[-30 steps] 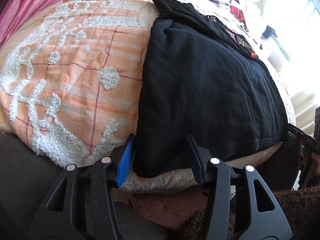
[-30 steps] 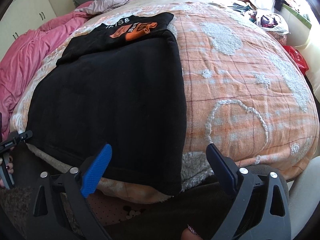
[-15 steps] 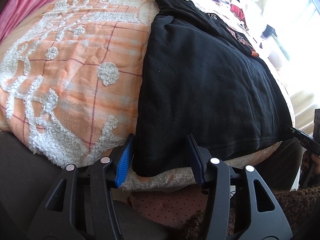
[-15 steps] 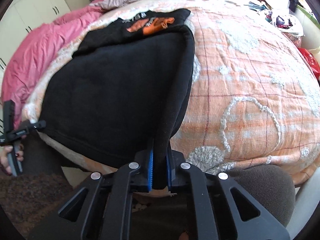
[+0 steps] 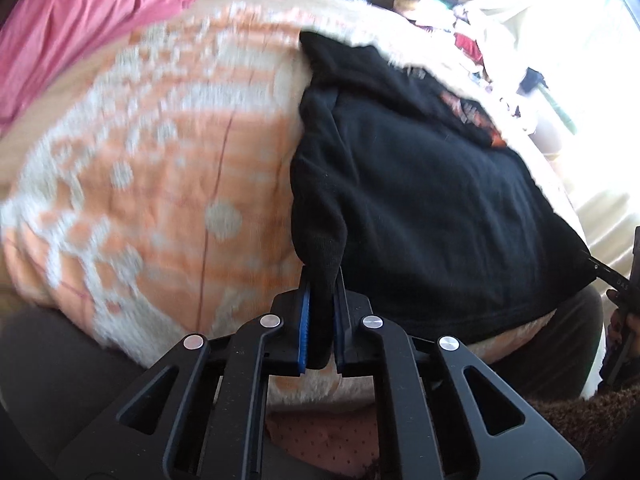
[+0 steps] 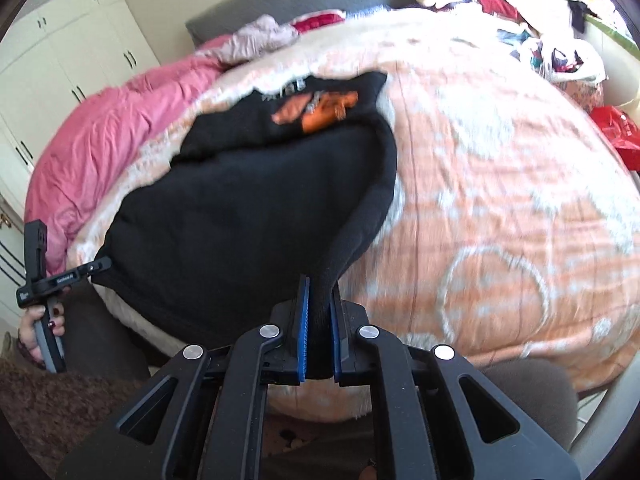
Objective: Fold small clothes
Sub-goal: 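Close the right tool on the hem while the left tool grasps it too, then lift the hem with both tools and fold it up toward the collar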
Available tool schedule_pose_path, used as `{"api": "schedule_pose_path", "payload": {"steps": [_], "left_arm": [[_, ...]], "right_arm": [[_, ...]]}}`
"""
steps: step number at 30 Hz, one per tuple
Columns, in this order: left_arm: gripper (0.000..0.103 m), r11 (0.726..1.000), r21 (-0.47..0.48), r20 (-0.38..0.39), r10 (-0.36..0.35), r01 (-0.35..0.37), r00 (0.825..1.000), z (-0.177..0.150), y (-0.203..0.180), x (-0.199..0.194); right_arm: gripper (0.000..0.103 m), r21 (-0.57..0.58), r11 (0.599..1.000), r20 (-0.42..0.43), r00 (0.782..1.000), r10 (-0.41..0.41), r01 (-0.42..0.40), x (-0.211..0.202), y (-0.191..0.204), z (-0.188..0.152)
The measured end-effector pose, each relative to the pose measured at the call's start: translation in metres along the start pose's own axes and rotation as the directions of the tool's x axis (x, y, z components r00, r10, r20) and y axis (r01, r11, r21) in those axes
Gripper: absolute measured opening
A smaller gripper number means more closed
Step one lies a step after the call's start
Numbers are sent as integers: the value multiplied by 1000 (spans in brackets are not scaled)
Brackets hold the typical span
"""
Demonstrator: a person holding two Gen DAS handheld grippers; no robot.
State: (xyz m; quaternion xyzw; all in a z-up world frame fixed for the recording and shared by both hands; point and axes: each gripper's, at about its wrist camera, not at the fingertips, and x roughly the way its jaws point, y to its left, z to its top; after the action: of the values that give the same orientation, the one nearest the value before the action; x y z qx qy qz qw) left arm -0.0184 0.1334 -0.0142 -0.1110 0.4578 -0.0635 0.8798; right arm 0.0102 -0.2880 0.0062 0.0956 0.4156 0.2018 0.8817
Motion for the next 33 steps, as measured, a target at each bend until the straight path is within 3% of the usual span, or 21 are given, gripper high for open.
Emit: {"api": "schedule_pose_path", "payload": {"steps": [18,33], "left_arm": [[3,997,-11,183,-68,72,981,66,-14,-16],[3,991,-67,324,-85,113,942,118,-6,-25]], "right_arm": [[8,-6,1000,213,977,8,-7,-29,9,59],[8,116,993,352,935,-47,6,-31,-11,106]]}}
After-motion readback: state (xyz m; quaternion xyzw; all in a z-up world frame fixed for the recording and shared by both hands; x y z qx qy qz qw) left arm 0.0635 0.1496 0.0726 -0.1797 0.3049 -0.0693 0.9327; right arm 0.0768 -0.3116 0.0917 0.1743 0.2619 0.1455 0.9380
